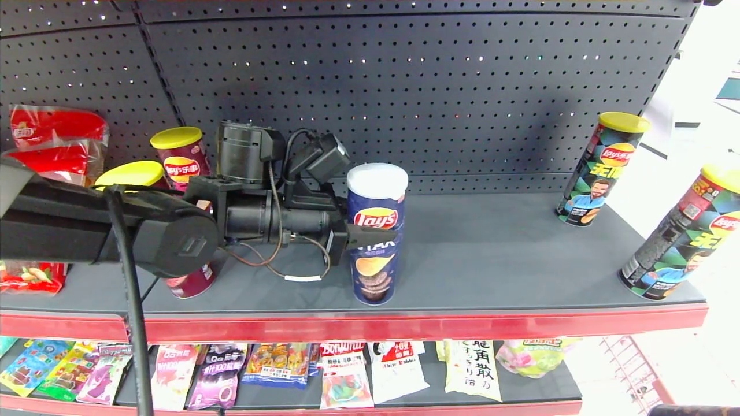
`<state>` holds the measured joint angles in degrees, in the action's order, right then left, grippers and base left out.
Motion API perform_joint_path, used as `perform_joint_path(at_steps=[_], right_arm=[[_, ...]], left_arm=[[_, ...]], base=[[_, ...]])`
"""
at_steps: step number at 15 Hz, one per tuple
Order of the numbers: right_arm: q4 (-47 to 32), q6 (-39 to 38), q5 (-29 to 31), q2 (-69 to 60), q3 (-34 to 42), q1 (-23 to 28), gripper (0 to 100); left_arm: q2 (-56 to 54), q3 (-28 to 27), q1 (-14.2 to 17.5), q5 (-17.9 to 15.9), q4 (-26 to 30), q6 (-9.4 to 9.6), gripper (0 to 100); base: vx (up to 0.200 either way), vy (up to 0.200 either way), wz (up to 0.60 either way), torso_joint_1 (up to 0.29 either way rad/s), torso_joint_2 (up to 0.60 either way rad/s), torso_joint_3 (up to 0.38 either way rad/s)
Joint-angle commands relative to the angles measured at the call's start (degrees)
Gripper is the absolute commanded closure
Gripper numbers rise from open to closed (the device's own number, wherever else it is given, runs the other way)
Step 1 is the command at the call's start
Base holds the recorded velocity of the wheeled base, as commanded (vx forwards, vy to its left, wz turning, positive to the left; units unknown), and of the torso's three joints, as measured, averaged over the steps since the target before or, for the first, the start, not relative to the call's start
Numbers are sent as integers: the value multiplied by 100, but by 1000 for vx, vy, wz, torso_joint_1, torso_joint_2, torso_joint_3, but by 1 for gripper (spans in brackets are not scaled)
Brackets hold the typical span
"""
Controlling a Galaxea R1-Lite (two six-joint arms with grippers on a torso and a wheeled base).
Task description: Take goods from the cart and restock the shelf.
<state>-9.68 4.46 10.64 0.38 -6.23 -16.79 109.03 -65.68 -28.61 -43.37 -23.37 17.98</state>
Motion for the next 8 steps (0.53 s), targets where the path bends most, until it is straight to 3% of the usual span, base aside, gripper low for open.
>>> perform_joint_path(at_steps=[1, 8], right_arm=[[1, 2, -1, -3, 8, 0, 100], [1, 11, -10, -3, -1, 0, 100]], left_arm=[[-31, 126, -4, 4, 8, 4, 100], [-31, 100, -22, 48, -45, -40, 100]], base=[[0, 0, 0, 0, 0, 0], [0, 0, 0, 0, 0, 0]])
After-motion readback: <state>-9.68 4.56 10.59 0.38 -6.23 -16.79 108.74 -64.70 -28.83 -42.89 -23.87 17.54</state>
